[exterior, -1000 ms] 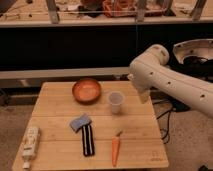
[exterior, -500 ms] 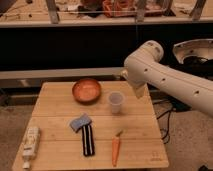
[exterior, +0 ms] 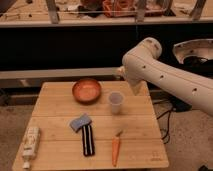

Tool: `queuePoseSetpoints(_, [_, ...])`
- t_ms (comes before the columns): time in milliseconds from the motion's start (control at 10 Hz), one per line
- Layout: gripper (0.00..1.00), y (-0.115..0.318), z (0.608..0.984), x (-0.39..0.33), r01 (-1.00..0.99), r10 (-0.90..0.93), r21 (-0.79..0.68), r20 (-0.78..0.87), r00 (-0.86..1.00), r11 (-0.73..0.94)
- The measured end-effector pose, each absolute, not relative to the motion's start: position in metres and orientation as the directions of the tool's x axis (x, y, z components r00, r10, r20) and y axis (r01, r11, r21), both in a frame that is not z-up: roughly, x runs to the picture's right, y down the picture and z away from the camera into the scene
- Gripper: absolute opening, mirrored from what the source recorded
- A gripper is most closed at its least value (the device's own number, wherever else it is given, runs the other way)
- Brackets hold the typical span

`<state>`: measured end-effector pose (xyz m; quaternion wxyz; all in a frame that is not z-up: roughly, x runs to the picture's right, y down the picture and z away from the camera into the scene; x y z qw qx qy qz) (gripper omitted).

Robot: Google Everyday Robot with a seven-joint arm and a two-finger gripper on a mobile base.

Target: Pick up the ceramic bowl

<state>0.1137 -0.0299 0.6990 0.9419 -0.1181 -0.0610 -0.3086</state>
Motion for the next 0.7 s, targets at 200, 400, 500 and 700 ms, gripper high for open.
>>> queuePoseSetpoints(200, [0.80,-0.035,0.700,0.111,0.618,-0.589,-0.167,0.196,0.784,0.768])
queuePoseSetpoints(400, [0.80,-0.039,0.702,0.105,0.642,-0.611,-0.147,0.205,0.764,0.753])
queuePoseSetpoints(500, [0.80,-0.040,0.704,0.103,0.652,-0.622,-0.139,0.208,0.755,0.745])
queuePoseSetpoints(700, [0.80,-0.043,0.708,0.101,0.672,-0.643,-0.121,0.212,0.736,0.730])
